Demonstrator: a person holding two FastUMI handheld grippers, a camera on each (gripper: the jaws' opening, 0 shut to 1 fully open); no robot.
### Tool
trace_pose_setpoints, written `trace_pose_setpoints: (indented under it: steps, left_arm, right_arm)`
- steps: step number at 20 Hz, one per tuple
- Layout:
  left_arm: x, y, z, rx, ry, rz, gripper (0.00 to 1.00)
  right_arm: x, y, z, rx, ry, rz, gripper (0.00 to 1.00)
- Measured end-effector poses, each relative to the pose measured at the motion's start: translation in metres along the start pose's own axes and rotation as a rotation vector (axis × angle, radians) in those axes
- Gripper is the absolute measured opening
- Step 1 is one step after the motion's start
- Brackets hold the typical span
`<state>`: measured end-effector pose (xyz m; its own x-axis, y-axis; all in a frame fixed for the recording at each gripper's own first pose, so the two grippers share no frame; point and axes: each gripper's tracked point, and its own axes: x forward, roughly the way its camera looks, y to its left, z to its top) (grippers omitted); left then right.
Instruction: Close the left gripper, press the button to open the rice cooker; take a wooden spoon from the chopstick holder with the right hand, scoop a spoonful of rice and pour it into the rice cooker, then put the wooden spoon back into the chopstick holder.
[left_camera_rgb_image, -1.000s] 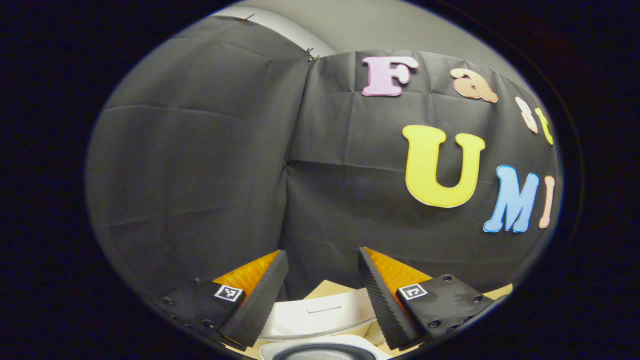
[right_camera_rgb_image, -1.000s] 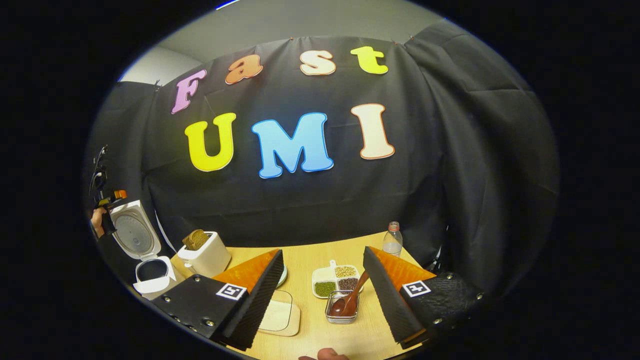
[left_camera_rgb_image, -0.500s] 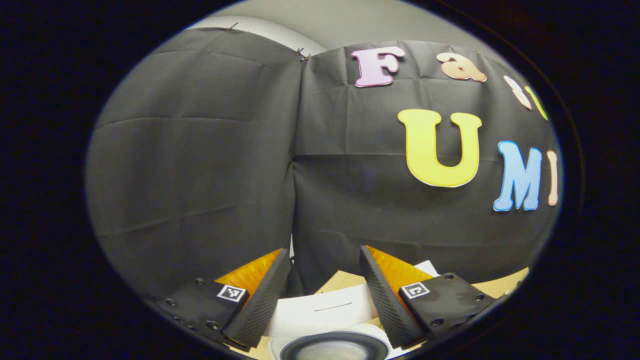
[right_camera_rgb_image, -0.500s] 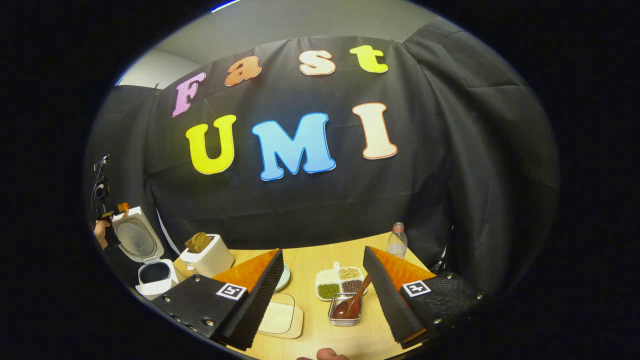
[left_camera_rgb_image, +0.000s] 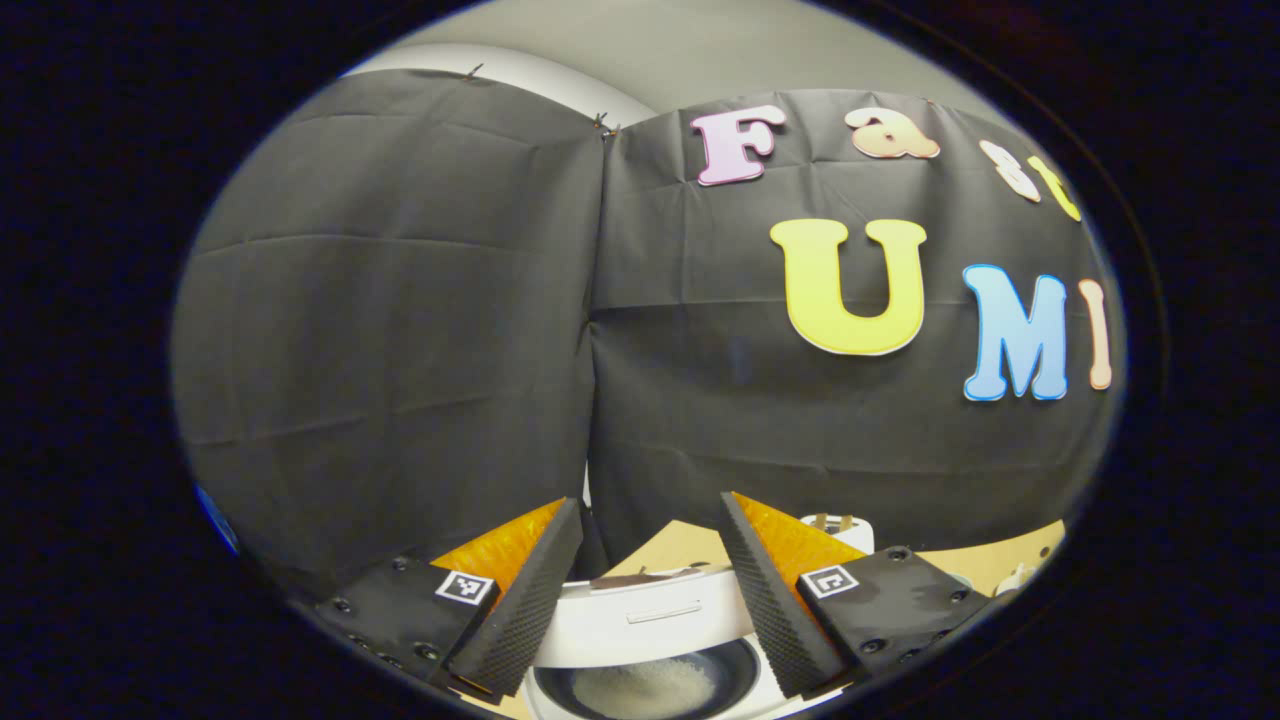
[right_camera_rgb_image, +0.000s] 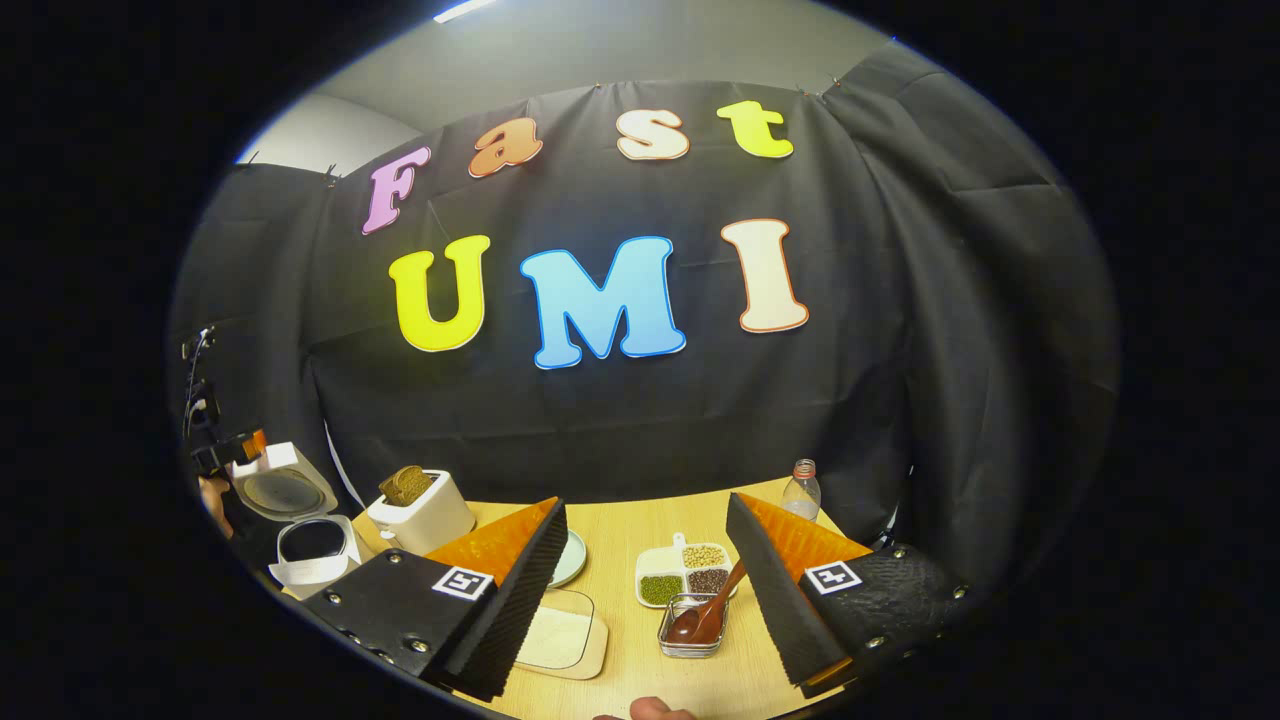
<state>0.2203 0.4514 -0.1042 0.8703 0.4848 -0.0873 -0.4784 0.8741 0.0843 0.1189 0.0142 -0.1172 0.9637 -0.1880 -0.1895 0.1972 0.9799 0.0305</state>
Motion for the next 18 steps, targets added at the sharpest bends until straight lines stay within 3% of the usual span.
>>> trace_pose_setpoints:
  steps: [3,6,7,16,18]
  left_arm:
    - [-0.023,-0.011,-0.028,-0.010,0.030,-0.016,1.00]
    - [-0.038,-0.020,-0.056,-0.013,0.077,-0.024,0.92]
    - [-0.043,-0.022,-0.065,-0.019,0.094,-0.027,0.96]
    - [-0.054,-0.031,-0.124,-0.023,0.216,-0.042,0.92]
    - [-0.054,-0.033,-0.134,-0.015,0.241,-0.046,0.96]
  right_arm:
    - [-0.003,0.001,0.001,-0.005,-0.008,0.005,0.98]
    - [-0.003,0.004,0.011,-0.004,-0.033,0.008,0.98]
    - [-0.004,0.005,0.015,0.000,-0.046,0.009,0.98]
    - [-0.013,0.009,0.004,0.011,-0.032,0.022,0.98]
    - [-0.014,0.008,-0.001,0.019,-0.016,0.016,0.98]
